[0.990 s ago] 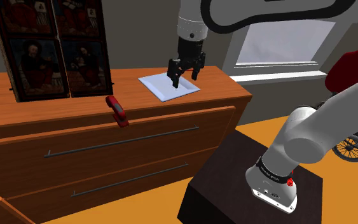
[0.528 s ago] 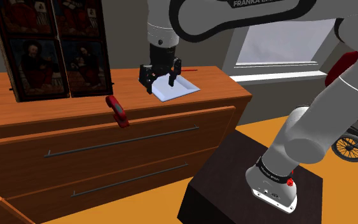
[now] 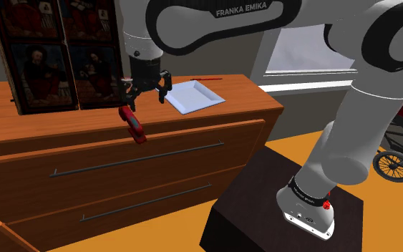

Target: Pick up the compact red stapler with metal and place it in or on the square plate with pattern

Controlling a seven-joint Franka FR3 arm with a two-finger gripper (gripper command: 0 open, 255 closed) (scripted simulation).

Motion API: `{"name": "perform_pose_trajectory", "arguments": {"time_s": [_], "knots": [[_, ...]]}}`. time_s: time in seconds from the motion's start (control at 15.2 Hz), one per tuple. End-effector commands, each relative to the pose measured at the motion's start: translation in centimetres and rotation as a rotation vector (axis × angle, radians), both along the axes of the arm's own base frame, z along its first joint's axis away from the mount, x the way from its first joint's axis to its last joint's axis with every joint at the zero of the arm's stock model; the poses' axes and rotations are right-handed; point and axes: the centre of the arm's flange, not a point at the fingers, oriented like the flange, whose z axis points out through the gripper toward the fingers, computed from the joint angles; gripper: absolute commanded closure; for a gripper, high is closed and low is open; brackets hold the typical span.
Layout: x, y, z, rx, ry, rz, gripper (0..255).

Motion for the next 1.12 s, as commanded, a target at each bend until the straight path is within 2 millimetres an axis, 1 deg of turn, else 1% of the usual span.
{"name": "perform_pose_trajectory", "arguments": {"time_s": [0.0,0.13,0.2,0.59,0.66,1.06], "knots": [[1.4,2.1,-0.3,0.007,-0.007,-0.009,0],[2.9,4.1,-0.7,0.014,-0.014,-0.016,0],[3.1,4.4,-0.7,0.015,-0.015,-0.017,0],[3.4,4.3,-3.9,0.015,-0.015,-0.017,0],[3.4,4.2,-4.7,0.015,-0.015,-0.017,0],[3.4,4.2,-4.7,0.015,-0.015,-0.017,0]]}}
